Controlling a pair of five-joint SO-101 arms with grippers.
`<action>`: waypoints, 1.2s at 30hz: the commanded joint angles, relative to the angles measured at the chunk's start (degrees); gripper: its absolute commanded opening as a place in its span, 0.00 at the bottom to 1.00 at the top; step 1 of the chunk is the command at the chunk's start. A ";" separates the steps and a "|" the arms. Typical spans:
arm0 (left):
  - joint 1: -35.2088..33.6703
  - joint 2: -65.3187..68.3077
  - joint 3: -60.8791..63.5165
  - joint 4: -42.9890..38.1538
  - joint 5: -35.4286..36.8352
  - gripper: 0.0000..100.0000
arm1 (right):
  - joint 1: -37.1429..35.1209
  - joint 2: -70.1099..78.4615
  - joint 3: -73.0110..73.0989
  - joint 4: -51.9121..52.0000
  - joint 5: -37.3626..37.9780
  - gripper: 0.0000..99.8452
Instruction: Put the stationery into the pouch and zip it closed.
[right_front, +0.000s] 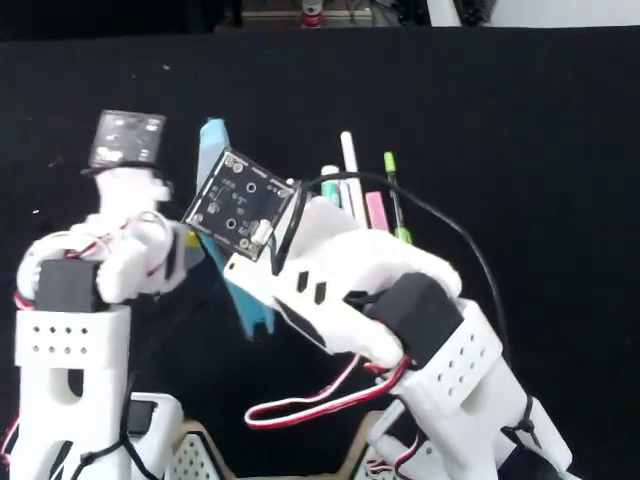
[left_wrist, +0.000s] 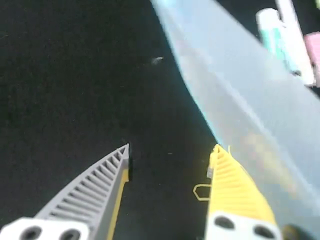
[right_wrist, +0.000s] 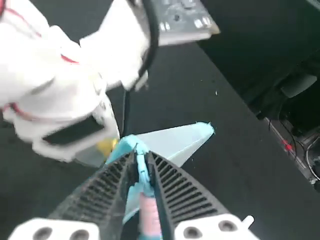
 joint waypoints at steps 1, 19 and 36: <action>-4.79 -1.14 -6.64 0.35 -0.88 0.26 | -0.53 -0.92 0.13 -2.02 -0.18 0.01; 1.19 -0.53 -35.91 16.44 -10.02 0.26 | -0.53 -0.92 1.36 -2.37 0.00 0.01; 3.47 -0.62 -36.88 18.37 -10.20 0.26 | -0.44 -0.92 1.27 -2.37 0.09 0.01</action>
